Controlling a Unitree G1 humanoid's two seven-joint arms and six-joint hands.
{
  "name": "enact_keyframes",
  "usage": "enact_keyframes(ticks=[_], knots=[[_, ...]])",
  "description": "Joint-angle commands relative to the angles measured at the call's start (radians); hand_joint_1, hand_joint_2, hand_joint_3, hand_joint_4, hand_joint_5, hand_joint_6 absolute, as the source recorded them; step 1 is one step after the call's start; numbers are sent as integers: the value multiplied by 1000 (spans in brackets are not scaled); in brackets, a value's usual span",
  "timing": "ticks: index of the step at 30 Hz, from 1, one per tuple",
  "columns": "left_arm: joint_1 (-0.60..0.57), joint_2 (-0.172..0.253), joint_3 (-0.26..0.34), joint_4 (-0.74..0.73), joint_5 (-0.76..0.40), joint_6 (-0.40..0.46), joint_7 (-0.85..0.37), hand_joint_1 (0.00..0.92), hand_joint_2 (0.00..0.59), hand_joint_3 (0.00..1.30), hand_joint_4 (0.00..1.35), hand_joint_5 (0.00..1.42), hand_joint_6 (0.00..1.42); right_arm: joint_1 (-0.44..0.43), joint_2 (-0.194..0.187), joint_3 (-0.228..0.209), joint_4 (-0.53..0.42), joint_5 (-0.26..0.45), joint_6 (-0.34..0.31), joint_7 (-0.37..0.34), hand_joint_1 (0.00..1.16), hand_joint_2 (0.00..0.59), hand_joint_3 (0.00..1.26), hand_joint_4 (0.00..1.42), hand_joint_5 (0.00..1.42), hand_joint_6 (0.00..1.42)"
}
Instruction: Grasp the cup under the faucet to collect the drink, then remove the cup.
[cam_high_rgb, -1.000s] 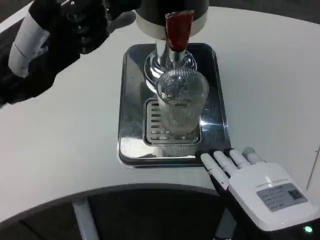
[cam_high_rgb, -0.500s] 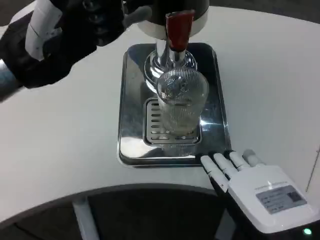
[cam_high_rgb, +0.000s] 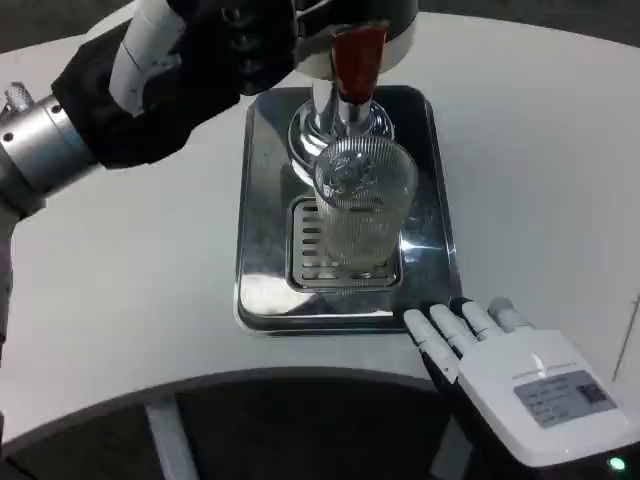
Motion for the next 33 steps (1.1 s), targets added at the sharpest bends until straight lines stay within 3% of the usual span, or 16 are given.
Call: enact_keyframes(ticks=[1, 16, 33], knots=[[-43, -22, -6, 49, 23, -35, -18, 0, 75, 0, 0, 38, 0, 11, 6, 1, -6, -6, 4, 5, 652, 285, 0, 0, 0, 0], [-174, -114, -28, 207, 83, -119, -46, 0, 74, 0, 0, 51, 7, 14, 16, 3, -9, -17, 11, 3, 652, 285, 0, 0, 0, 0], [-235, -160, -64, 257, 112, -172, -64, 0, 81, 0, 0, 81, 19, 33, 27, 3, -20, -19, 8, -6, 652, 285, 0, 0, 0, 0]])
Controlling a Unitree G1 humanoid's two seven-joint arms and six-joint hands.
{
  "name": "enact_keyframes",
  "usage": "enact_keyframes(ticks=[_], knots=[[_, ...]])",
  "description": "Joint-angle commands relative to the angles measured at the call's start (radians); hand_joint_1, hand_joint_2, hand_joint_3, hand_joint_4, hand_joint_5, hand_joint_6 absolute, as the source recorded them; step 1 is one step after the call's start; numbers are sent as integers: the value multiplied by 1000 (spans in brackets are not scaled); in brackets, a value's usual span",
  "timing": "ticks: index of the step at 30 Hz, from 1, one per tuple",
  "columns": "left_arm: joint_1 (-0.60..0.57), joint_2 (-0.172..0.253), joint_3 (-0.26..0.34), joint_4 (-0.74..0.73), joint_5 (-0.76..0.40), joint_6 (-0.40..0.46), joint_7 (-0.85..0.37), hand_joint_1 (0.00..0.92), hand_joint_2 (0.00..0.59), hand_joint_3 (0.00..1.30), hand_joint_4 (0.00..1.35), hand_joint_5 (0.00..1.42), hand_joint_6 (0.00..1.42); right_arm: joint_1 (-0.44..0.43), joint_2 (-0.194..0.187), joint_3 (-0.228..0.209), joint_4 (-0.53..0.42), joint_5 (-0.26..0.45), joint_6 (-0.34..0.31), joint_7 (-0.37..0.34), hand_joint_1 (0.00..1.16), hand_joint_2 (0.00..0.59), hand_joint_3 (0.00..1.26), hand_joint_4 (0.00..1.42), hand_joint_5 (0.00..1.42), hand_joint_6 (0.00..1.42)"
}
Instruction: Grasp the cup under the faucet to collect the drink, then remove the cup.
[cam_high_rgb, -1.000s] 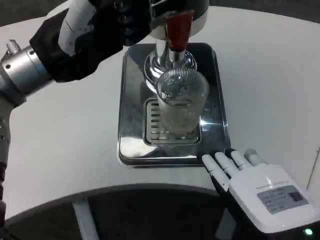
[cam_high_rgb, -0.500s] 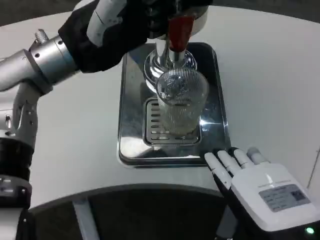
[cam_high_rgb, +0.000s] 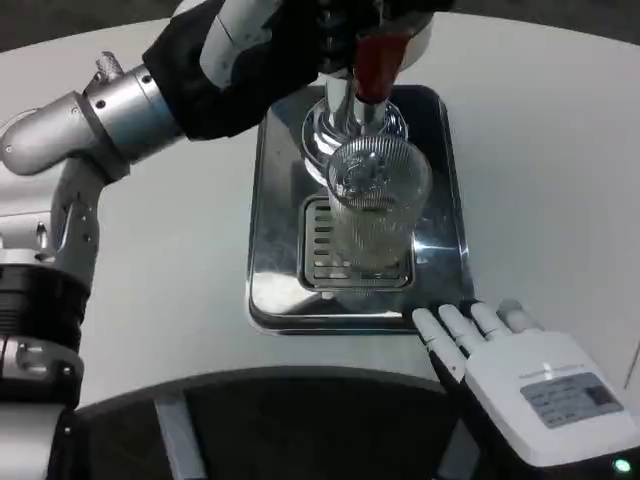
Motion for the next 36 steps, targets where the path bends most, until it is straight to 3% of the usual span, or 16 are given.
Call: enact_keyframes(ticks=[1, 16, 28, 36], knots=[[-57, -22, -20, 24, 34, -40, -29, 0, 81, 4, 0, 90, 21, 18, 3, 1, -16, -1, -1, -6, 652, 285, 0, 0, 0, 0], [-105, -16, -51, 89, 96, -148, -100, 0, 78, 49, 0, 119, 30, 26, 8, 0, -17, 4, 0, -13, 652, 285, 0, 0, 0, 0], [-101, 25, -93, 147, 158, -286, -148, 0, 77, 88, 0, 143, 50, 6, 13, 0, -1, 8, 5, -12, 652, 285, 0, 0, 0, 0], [-110, 46, -112, 203, 190, -372, -148, 0, 79, 95, 5, 144, 50, -34, 13, -27, 24, 36, 32, -11, 649, 284, 0, 0, 0, 0]])
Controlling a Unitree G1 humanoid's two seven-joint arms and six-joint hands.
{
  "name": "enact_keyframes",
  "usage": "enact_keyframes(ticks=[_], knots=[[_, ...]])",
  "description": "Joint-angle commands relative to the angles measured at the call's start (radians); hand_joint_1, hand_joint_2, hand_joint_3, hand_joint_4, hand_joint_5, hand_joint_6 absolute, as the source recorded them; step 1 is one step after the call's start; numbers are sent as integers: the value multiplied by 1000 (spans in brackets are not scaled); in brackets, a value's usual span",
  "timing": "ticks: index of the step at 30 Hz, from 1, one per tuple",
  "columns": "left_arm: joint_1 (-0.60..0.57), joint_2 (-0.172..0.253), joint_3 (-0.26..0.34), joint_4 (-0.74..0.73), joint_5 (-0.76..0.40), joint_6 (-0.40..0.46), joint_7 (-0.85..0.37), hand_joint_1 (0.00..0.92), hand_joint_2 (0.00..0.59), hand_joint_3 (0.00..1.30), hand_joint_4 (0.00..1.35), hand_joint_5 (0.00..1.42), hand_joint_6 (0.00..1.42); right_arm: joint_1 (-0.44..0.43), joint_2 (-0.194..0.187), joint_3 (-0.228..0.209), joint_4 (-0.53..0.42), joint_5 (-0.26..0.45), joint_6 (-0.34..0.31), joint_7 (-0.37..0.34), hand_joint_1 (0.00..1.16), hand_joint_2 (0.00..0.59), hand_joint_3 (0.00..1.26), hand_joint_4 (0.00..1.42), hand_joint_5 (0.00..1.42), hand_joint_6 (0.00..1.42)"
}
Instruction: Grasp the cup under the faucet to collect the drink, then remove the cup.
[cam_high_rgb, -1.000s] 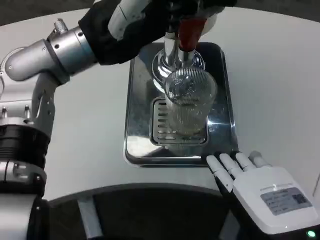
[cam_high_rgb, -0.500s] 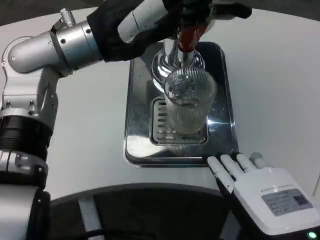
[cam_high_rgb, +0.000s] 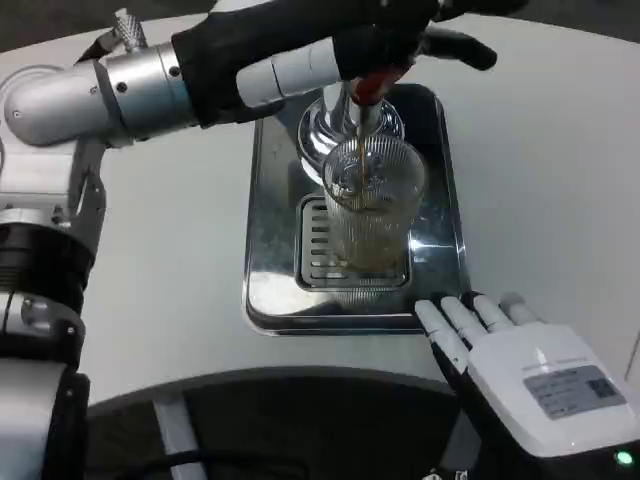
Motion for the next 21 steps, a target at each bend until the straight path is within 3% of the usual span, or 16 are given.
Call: enact_keyframes(ticks=[1, 12, 21], knots=[[7, 19, -29, 44, 50, -27, -34, 0, 79, 96, 6, 144, 48, -18, 4, -25, 21, 37, 23, -10, 647, 285, 0, 0, 0, 0], [7, 41, -35, 71, 61, -64, -28, 0, 80, 98, 7, 144, 42, -140, 8, -147, 140, 260, 129, -119, 614, 275, 0, 0, 0, 0], [12, 48, -36, 73, 60, -70, -27, 0, 81, 98, 7, 144, 41, -182, -16, -158, 222, 371, 170, -194, 600, 269, 0, 0, 0, 50]])
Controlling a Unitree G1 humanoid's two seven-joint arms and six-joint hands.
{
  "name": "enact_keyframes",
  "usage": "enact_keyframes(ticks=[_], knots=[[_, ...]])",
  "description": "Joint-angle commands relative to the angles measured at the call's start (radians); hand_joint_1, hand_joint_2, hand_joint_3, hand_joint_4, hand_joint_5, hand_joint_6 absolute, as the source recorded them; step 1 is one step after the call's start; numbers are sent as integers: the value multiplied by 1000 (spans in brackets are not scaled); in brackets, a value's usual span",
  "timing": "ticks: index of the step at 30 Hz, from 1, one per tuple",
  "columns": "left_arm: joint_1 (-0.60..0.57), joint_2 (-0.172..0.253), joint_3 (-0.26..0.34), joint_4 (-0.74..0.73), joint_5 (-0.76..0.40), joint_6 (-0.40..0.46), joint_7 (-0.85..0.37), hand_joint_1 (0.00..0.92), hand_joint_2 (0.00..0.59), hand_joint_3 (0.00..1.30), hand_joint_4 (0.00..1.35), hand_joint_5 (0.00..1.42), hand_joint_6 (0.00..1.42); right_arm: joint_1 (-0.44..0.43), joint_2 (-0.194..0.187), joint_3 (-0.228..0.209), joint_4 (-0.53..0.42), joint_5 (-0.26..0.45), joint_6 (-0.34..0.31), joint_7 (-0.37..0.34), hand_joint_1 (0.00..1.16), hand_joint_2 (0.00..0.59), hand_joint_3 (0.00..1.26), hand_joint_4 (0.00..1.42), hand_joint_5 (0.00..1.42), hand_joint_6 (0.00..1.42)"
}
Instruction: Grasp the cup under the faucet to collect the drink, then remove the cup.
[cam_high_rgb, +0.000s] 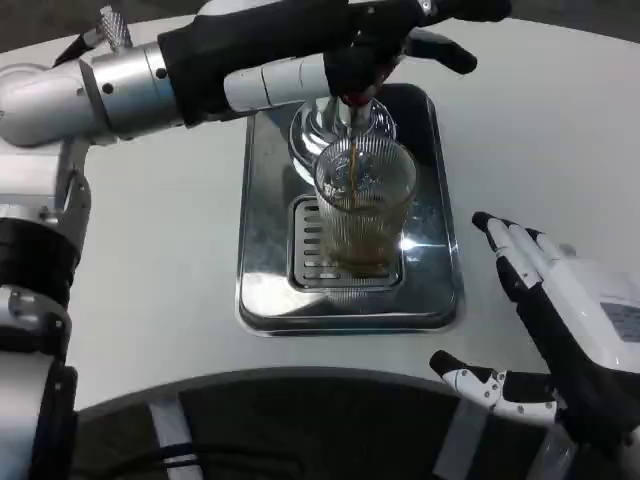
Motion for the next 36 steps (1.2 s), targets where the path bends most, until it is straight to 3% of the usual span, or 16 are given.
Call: enact_keyframes(ticks=[1, 7, 17, 19, 28, 36], knots=[[27, 19, -25, 21, 47, 4, -26, 0, 81, 98, 7, 144, 41, 2, -10, -3, 30, 51, 19, -44, 594, 259, 0, 0, 0, 55], [32, 20, -25, 20, 46, 3, -26, 0, 81, 98, 14, 144, 41, -24, -19, -17, 79, 137, 42, -82, 594, 248, 0, 0, 0, 70], [44, 28, -29, 10, 46, 5, -26, 0, 82, 98, 8, 144, 29, -123, -18, -6, 186, 252, 79, -173, 598, 225, 0, 0, 0, 72], [46, 29, -30, 9, 45, 6, -26, 0, 81, 98, 8, 144, 28, -140, -21, 1, 196, 267, 83, -186, 600, 224, 0, 0, 0, 12], [54, 36, -30, 3, 43, 6, -24, 0, 80, 98, 7, 144, 26, -252, -55, 19, 268, 350, 92, -200, 596, 218, 0, 0, 0, 0], [60, 39, -29, 0, 37, 6, -24, 0, 80, 98, 7, 144, 26, -324, -66, 47, 332, 395, 104, -211, 509, 198, 0, 0, 0, 0]])
